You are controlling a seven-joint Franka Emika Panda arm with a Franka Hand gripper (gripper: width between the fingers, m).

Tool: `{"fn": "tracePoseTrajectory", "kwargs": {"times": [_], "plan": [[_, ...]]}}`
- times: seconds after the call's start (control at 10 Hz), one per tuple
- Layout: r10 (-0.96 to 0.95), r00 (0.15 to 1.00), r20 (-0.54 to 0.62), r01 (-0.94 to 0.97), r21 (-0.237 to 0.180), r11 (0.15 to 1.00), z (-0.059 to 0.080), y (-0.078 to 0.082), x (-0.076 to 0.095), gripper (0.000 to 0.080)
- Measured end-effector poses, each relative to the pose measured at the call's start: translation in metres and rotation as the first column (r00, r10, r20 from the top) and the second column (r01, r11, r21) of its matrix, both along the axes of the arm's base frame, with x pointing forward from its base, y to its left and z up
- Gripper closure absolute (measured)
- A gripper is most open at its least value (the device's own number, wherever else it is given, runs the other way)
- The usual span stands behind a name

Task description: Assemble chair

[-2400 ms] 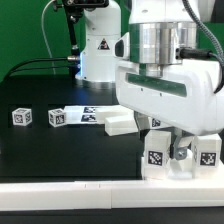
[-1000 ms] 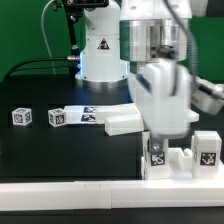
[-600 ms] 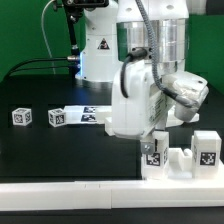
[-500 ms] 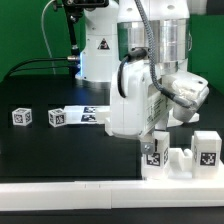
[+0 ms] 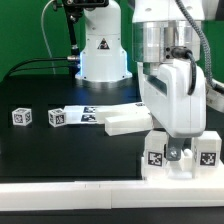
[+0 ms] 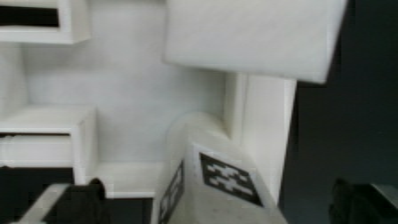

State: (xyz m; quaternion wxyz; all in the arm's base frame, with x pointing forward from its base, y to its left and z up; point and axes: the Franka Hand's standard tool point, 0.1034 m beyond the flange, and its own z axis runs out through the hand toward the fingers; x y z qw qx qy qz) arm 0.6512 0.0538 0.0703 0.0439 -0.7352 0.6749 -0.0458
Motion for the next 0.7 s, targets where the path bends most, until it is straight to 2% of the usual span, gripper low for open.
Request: {"fn": "tracePoseTrajectory", "kwargs": {"times": [0.1,0.3,0.5,0.6,0.7], "plan": [[0.061,0.998,0.000,-0.061,-0.008,0.998,0.000,0.000,0.000,0.0157],[0.226,0.974,-0.004,-0.226,-0.034,0.974,0.000,-0.001,0.000,0.0151],[0.645,0.764,-0.032,-0.644,-0.116,0.757,0.002,-0.006,0.003,0.0150],[0.745,0.666,-0.038,-0.741,-0.147,0.655,0.002,-0.012,0.005,0.0150],[0.700,0.714,-0.030,-0.696,-0.138,0.704,0.001,-0.011,0.005,0.0150]]}}
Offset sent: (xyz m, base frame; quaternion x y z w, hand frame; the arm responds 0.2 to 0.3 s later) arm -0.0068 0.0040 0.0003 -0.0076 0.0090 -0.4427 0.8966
